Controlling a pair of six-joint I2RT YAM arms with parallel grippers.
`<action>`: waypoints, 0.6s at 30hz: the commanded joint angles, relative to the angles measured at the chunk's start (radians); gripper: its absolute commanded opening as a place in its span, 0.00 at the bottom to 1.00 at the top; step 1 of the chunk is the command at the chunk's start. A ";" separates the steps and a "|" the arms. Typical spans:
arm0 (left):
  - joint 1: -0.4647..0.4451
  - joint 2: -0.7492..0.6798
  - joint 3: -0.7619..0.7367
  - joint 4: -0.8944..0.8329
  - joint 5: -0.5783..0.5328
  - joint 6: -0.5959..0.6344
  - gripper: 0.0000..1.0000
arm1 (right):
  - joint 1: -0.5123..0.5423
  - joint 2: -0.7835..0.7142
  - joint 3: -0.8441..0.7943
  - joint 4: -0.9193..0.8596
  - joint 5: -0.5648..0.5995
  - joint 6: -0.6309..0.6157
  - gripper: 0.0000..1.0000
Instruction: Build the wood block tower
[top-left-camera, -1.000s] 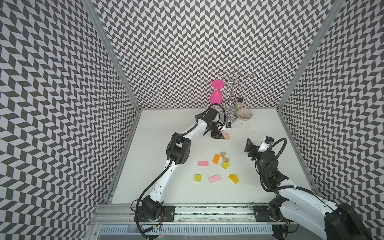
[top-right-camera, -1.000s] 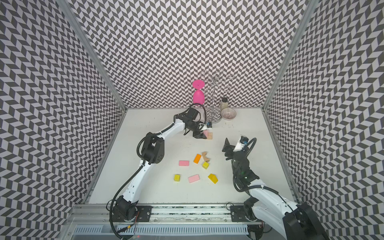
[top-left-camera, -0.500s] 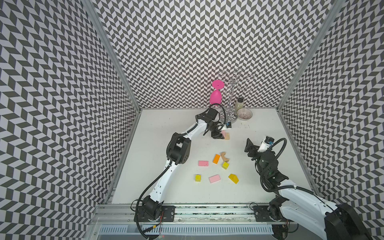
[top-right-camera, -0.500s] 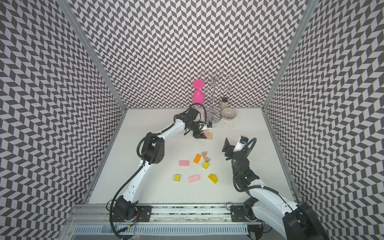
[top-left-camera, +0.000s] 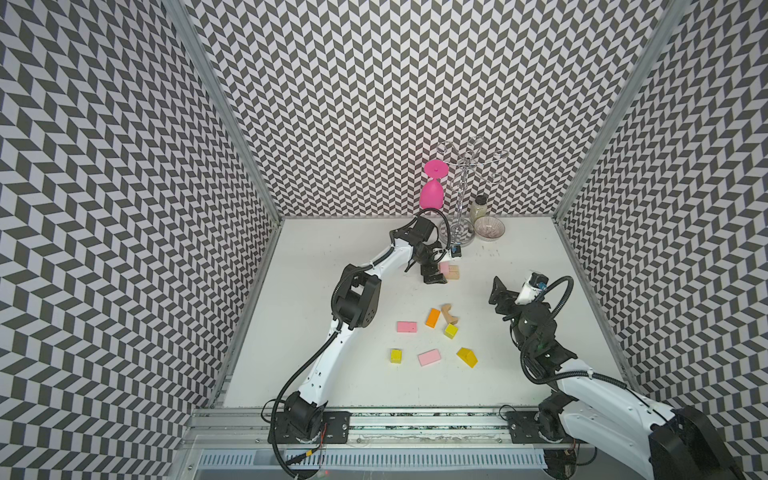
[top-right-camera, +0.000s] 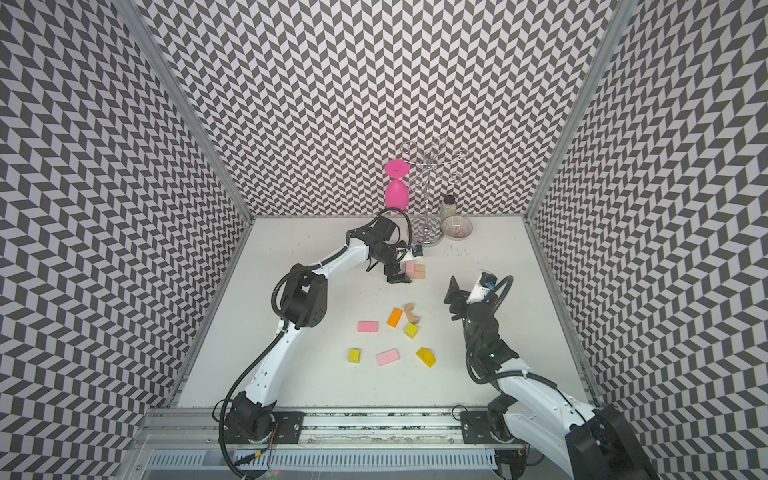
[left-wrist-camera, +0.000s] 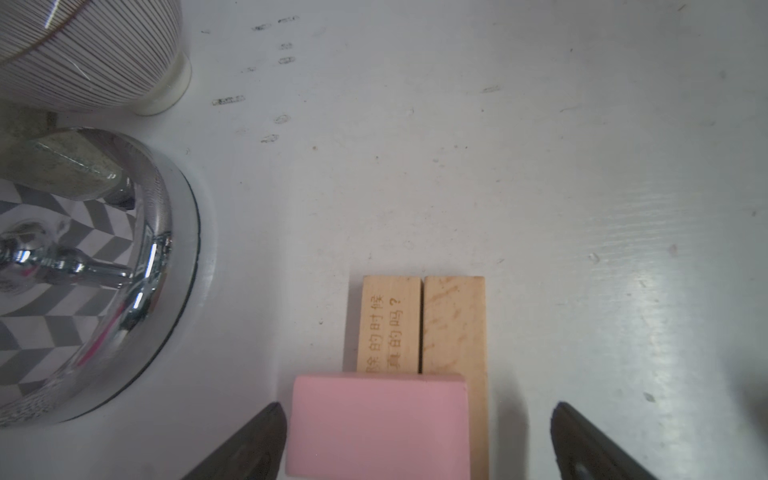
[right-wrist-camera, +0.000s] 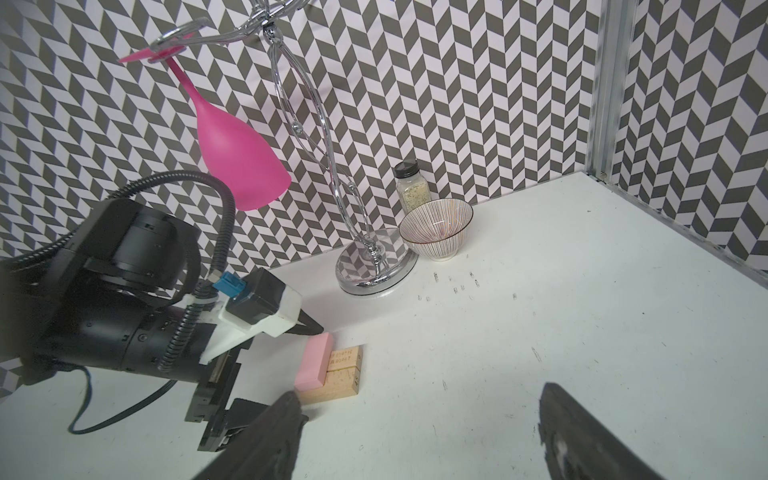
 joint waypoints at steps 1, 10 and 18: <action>-0.006 -0.156 -0.053 0.027 0.049 -0.024 1.00 | -0.003 0.013 0.003 0.054 -0.002 0.001 0.88; -0.062 -0.889 -1.016 0.861 -0.192 -0.410 1.00 | -0.002 0.085 0.043 0.046 0.012 0.002 0.88; 0.135 -1.368 -1.888 1.684 -0.641 -1.079 1.00 | -0.003 0.300 0.212 -0.071 0.032 0.012 0.79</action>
